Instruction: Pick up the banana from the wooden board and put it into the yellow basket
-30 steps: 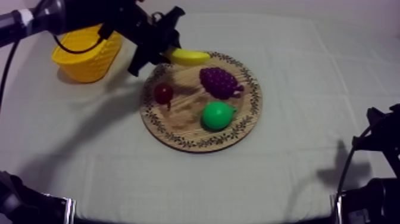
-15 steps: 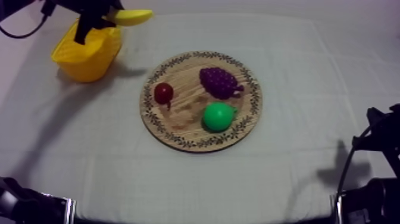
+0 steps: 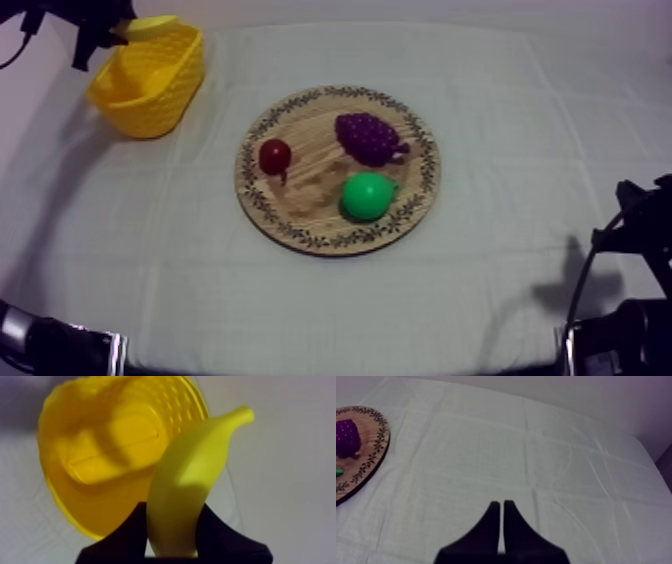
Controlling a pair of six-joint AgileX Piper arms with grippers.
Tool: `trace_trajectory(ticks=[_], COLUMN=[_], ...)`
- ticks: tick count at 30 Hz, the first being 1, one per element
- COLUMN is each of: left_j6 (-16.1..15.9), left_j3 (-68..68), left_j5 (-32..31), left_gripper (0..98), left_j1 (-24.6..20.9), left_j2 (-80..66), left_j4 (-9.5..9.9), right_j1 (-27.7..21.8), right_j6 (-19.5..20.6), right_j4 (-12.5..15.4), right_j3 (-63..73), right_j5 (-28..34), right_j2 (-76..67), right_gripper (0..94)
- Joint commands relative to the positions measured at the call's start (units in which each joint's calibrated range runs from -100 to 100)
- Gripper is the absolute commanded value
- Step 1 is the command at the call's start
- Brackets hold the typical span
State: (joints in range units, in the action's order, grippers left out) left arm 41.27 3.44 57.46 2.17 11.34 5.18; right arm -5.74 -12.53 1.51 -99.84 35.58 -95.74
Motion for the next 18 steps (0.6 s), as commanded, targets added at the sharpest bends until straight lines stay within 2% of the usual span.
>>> trace_trajectory(ticks=[1,6,18], left_j6=[-0.1,-0.4,-0.4], left_j3=[-2.1,-5.0,-1.8], left_j5=[-0.1,-1.1,-6.4], left_gripper=[31.4,31.6,32.0], left_j1=[-0.5,-0.9,-1.3], left_j2=[2.0,6.0,10.3], left_j4=[0.0,-0.04,-0.66], right_j1=[0.0,0.0,0.0], right_j6=[0.0,0.0,0.0], right_j4=[0.0,0.0,0.0], right_j3=[0.0,0.0,0.0], right_j5=[0.0,0.0,0.0], right_j2=[0.0,0.0,0.0], right_gripper=[0.4,0.4,0.4])
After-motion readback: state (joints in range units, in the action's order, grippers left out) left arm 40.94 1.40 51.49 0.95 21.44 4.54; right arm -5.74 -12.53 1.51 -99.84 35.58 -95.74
